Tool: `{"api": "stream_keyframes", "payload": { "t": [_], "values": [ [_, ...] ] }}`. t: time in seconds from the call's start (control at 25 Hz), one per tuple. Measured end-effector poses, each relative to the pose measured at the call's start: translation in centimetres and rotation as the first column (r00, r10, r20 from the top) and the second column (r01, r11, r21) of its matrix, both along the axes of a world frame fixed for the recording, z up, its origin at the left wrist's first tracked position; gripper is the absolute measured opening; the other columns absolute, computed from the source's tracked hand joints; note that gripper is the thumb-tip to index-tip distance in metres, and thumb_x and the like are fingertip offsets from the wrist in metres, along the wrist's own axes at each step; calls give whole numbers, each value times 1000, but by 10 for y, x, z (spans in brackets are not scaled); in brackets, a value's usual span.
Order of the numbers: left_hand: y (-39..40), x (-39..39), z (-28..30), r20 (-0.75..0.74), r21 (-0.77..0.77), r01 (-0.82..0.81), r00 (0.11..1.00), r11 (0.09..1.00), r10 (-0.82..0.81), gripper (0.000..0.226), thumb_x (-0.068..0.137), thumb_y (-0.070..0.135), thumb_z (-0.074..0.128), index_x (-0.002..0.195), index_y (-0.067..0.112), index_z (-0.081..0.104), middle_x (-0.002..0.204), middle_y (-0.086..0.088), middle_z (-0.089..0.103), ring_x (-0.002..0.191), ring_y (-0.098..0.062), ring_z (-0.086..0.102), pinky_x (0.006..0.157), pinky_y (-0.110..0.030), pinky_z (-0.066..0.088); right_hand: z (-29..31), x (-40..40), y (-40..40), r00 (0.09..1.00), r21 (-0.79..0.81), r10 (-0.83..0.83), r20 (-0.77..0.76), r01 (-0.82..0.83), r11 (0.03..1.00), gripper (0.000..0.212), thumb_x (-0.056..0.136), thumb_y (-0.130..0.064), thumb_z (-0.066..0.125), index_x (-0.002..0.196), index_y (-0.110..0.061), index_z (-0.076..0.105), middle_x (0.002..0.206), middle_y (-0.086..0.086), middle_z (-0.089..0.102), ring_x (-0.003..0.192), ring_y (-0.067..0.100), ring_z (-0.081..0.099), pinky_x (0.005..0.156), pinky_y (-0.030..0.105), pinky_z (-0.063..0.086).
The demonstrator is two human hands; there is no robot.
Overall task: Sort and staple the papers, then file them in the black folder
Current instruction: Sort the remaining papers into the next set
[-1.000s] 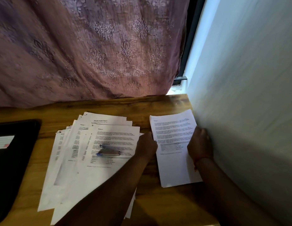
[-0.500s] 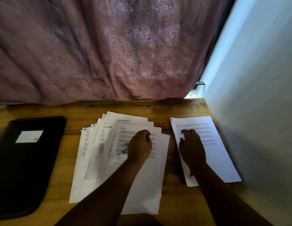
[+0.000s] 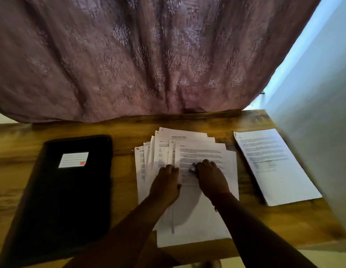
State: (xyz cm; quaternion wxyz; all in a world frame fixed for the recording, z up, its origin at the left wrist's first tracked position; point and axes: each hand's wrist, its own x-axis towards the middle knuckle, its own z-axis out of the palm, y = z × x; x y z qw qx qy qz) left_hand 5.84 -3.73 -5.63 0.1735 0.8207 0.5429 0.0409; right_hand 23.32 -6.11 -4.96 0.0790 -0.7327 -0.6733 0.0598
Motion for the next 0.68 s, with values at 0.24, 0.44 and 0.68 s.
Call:
{"api": "stream_keyframes", "payload": {
  "t": [0.24,0.44,0.68],
  "values": [
    [-2,-3,-8,-95,56,95,991,994,-90,56,95,36,55,145,17,38,147,-6,37,134,-27,37,107,-37,43,-9,66,-45,811,76,-559,-174,577,813,33,99,-42,47,112,-13,57,108,11,63,95,29,61,82,43,56],
    [-6,0,-9,-117,111,82,991,990,-69,55,95,35,52,144,14,42,144,-7,42,130,-26,41,105,-36,43,2,89,-49,765,-9,-628,-139,633,774,37,97,-39,53,123,-12,50,117,13,57,102,30,57,87,43,54],
    [-11,-7,-8,-137,99,-73,987,992,86,58,94,37,53,146,15,42,147,-7,42,134,-26,40,106,-37,42,9,55,-35,951,-8,-304,-48,304,953,36,96,-32,50,128,-16,46,132,9,46,119,29,46,99,39,45]
  ]
}}
